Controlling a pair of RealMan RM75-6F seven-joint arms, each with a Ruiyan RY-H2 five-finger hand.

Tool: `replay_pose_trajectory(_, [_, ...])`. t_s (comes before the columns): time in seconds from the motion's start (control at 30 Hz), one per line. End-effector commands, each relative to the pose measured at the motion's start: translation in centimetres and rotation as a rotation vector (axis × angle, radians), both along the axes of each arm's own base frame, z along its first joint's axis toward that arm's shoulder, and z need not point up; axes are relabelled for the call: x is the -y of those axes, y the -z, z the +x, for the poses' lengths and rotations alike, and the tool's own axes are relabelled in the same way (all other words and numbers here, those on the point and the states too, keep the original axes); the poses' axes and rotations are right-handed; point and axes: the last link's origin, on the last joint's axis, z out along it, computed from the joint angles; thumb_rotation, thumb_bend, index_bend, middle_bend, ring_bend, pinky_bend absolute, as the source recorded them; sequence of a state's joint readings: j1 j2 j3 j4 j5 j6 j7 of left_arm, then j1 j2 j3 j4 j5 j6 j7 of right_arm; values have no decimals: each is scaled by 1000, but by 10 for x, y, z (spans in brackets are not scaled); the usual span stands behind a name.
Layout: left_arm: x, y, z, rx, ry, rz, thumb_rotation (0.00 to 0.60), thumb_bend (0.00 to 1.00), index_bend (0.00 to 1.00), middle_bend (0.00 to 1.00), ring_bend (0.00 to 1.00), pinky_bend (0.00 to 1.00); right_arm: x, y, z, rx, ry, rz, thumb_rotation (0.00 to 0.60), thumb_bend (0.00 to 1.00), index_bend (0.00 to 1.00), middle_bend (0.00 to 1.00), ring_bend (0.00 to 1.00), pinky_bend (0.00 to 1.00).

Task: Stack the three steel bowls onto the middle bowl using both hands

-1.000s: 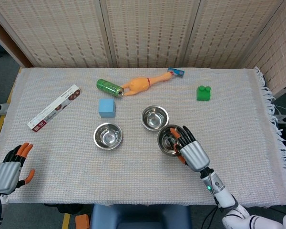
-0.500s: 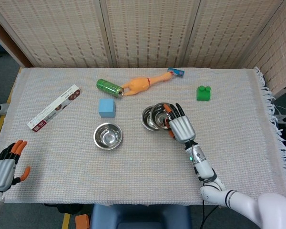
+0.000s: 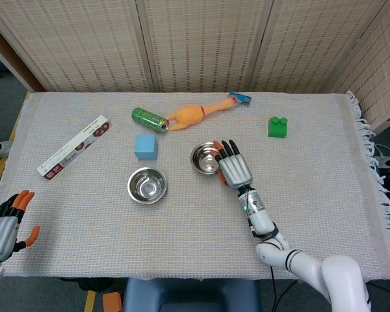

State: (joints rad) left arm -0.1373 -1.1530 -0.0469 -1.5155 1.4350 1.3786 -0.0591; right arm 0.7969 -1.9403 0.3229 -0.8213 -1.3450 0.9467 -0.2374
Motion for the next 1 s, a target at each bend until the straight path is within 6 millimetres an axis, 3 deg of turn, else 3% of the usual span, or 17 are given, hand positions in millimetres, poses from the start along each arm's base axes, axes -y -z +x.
replay_pose_trajectory(0.03, [1, 1, 3, -4, 25, 1, 600, 415, 0, 0, 0, 105, -13, -22, -10, 7, -30, -22, 600, 211, 0, 0, 0, 0])
replay_pose_trajectory(0.1, [2, 4, 6, -14, 48, 0, 600, 414, 0, 0, 0, 112, -28, -43, -21, 35, -41, -39, 600, 199, 0, 0, 0, 0])
replay_pose_trajectory(0.23, [7, 18, 15, -36, 109, -20, 600, 416, 0, 0, 0, 162, -82, -105, -59, 57, -40, -89, 600, 169, 0, 0, 0, 0])
replay_pose_trajectory(0.33, [9, 31, 21, -65, 139, -33, 600, 417, 0, 31, 37, 219, -120, -139, -83, 70, -26, -120, 600, 149, 0, 0, 0, 0])
replay_pose_trajectory(0.43, [6, 57, 36, -108, 187, -60, 600, 414, 0, 235, 242, 426, -164, -177, -114, 94, 20, -166, 600, 141, 0, 0, 0, 0])
replay_pose_trajectory(0.5, [0, 76, 50, -139, 229, -85, 600, 414, 3, 485, 510, 691, -183, -193, -129, 97, 33, -191, 600, 140, 0, 0, 0, 0])
replay_pose_trajectory(0.53, [-3, 85, 56, -157, 246, -100, 600, 412, 11, 629, 666, 826, -189, -197, -133, 101, 38, -195, 600, 140, 0, 0, 0, 0])
replay_pose_trajectory(0.6, [-12, 101, 70, -204, 292, -126, 600, 411, 35, 767, 804, 929, -198, -203, -141, 108, 49, -193, 600, 140, 0, 0, 0, 0])
replay_pose_trajectory(0.73, [-17, 110, 79, -232, 318, -133, 600, 411, 71, 876, 900, 980, -200, -204, -144, 107, 51, -183, 600, 139, 0, 0, 0, 0])
replay_pose_trajectory(0.83, [-45, 147, 110, -286, 399, -174, 600, 412, 119, 970, 989, 1000, -201, -206, -146, 105, 48, -153, 600, 140, 0, 0, 0, 0])
replay_pose_trajectory(1.0, [-68, 179, 123, -328, 384, -181, 600, 412, 157, 1000, 1000, 1000, -198, -208, -147, 101, 67, -155, 600, 139, 0, 0, 0, 0])
